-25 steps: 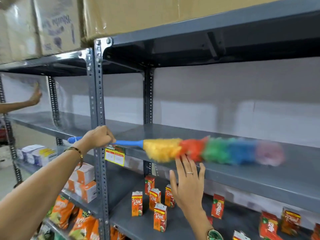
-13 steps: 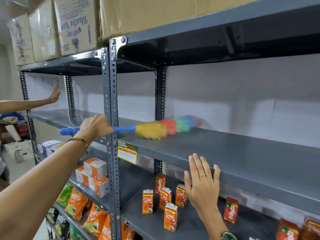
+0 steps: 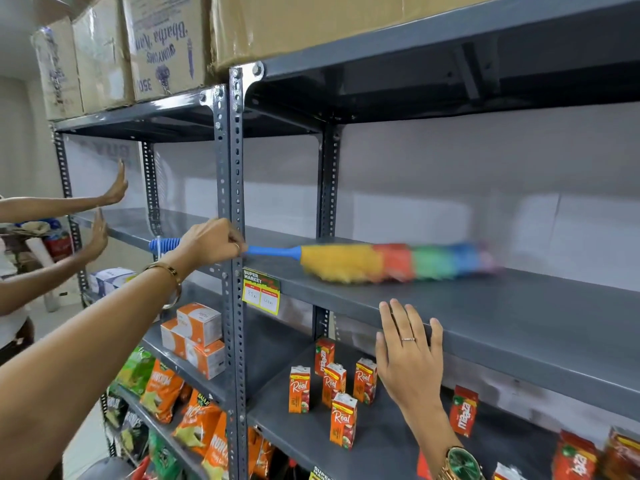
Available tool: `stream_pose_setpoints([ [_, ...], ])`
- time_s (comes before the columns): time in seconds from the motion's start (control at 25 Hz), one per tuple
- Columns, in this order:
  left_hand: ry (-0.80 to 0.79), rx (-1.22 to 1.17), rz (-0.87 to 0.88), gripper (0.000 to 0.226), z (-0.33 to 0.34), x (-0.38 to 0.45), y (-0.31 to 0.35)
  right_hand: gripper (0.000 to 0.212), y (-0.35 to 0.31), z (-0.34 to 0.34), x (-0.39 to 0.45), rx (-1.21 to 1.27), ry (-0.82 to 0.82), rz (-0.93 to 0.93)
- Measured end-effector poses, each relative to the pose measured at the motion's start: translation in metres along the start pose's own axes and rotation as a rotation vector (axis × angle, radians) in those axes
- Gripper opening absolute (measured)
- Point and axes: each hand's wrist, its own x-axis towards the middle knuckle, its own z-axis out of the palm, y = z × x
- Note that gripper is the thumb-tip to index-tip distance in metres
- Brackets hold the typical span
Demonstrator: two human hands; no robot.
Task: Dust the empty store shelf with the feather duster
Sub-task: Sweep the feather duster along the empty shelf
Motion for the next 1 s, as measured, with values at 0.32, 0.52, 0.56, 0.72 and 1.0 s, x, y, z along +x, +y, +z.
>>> stream_pose_setpoints([
  [0.32,0.009,-0.048,0.090,0.022,0.014,0.003,0.042,0.043,0.006,-0.022,0.002,0.162,-0.058,0.000],
  [0.52,-0.106,-0.078,0.248,0.022,0.034,0.011,0.097,0.043,0.038,-0.048,-0.004,0.184,-0.046,-0.055],
  [0.56,-0.041,-0.054,0.280,0.024,0.038,0.013,0.115,0.043,0.045,-0.054,-0.008,0.163,-0.045,-0.054],
  [0.72,-0.080,-0.133,0.471,0.022,0.055,0.018,0.177,0.042,0.084,-0.084,-0.021,0.048,-0.024,0.016],
  [1.0,-0.050,-0.123,0.492,0.031,0.102,0.024,0.265,0.045,0.143,-0.145,-0.052,-0.166,-0.097,0.136],
])
